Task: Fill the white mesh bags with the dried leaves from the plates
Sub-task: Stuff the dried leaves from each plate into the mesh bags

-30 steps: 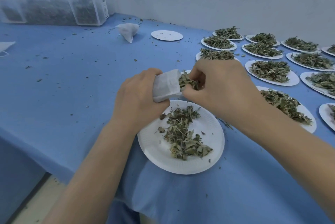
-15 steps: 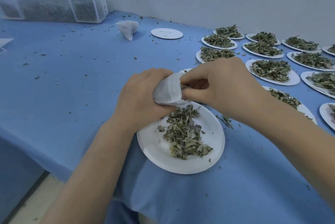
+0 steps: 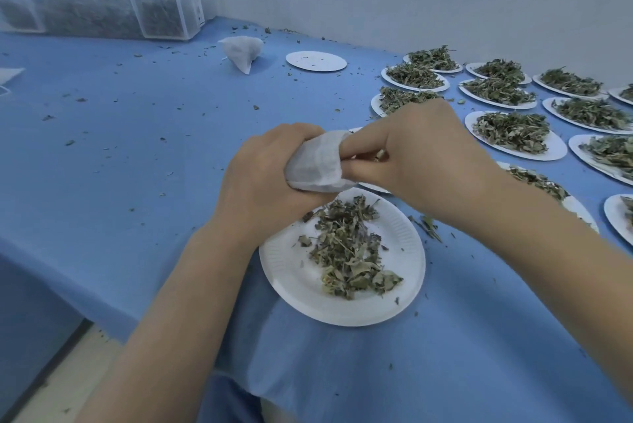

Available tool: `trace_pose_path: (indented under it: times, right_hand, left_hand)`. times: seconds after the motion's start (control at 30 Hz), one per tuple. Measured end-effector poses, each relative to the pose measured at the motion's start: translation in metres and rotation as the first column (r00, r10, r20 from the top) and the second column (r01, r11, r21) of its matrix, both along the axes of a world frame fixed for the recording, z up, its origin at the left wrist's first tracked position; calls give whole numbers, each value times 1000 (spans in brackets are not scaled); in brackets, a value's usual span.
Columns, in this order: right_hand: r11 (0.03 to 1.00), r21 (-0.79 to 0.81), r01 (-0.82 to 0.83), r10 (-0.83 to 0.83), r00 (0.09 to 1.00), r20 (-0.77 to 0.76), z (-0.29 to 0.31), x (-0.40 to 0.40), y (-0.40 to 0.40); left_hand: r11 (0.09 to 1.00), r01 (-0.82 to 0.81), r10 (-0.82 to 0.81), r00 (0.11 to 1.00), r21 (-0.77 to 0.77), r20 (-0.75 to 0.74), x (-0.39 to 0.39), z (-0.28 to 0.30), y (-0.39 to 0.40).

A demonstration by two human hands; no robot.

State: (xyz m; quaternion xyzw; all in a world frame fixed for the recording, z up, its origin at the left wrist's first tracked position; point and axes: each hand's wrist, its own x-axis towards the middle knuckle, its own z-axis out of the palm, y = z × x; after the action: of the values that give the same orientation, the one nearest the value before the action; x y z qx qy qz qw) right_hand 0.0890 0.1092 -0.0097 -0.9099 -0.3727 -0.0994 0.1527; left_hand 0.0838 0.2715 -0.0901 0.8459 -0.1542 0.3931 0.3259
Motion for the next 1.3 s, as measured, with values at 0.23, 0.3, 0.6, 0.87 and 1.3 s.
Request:
trace_pose_path:
  times: [0.23, 0.3, 0.6, 0.87, 1.3]
  right_hand:
    - [987, -143, 71, -54, 991, 124, -14, -2, 29]
    - [998, -39, 46, -42, 995, 92, -14, 1, 28]
    - [989, 77, -128, 141, 972, -189, -5, 3, -4]
    - [988, -100, -116, 96, 978, -183, -15, -15, -19]
    - [975, -143, -168, 144, 976, -165, -23, -21, -16]
  left_hand:
    - [991, 3, -33, 975, 136, 220, 2, 1, -5]
    - [996, -18, 2, 983, 84, 186, 1, 0, -4]
    - [995, -96, 98, 988, 22, -121, 0, 3, 14]
    - [974, -214, 209, 976, -79, -64, 0, 2, 18]
    - [982, -177, 173, 983, -61, -63, -1, 1, 17]
